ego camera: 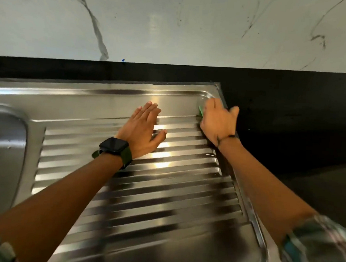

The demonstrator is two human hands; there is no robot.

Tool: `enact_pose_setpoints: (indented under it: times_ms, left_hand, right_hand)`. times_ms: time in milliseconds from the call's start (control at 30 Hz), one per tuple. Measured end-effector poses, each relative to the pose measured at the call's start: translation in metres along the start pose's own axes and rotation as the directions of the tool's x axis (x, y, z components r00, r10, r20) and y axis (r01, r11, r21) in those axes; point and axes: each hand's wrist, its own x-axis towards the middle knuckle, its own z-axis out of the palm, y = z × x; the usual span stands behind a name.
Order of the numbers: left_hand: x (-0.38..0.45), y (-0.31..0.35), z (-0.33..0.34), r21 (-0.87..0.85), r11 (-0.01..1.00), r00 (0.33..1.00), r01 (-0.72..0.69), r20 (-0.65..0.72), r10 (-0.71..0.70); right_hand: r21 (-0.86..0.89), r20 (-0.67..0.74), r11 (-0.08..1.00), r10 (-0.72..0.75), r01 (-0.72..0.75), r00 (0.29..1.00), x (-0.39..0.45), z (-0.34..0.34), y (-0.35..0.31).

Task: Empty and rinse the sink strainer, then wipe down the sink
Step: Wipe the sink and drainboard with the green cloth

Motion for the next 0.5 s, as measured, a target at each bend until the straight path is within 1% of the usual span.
enact_pose_setpoints:
  times_ms: [67,133,167,267,333,400,467,500]
  left_hand:
    - [0.000,0.000,0.000,-0.015,1.000,1.000,-0.009,0.007,0.010]
    - [-0.001,0.001,-0.003,-0.017,1.000,1.000,-0.013,0.028,0.014]
    - [-0.002,0.002,-0.004,-0.011,1.000,0.999,-0.014,0.039,0.015]
    - [-0.003,0.004,-0.005,0.001,1.000,0.998,-0.018,0.054,0.018]
    - [-0.003,0.003,-0.003,-0.002,1.000,0.999,-0.022,0.042,0.022]
    - [-0.001,0.001,-0.002,-0.004,1.000,0.999,-0.031,0.034,0.031]
    - [-0.001,-0.001,-0.002,0.003,1.000,0.999,-0.021,0.036,0.020]
    - [0.000,0.000,-0.002,0.004,1.000,0.999,-0.023,0.035,0.022]
  right_hand:
    - [0.040,0.046,0.998,0.038,-0.040,0.998,0.030,0.000,-0.007]
    - [0.089,0.070,0.993,0.072,-0.078,0.995,0.029,-0.003,-0.012]
    - [0.105,0.071,0.993,0.052,-0.060,0.996,0.016,-0.002,-0.012]
    - [0.149,-0.013,0.982,-0.112,0.113,0.994,-0.044,0.002,-0.010]
    - [0.094,-0.029,0.982,-0.161,0.163,0.987,-0.048,0.001,-0.006]
    - [0.032,-0.016,0.991,-0.133,0.133,0.991,-0.020,0.001,-0.002]
    - [0.054,0.025,0.998,-0.037,0.036,0.999,0.014,0.002,-0.004]
    - [0.095,0.039,0.995,0.022,-0.025,0.999,0.025,0.001,-0.005]
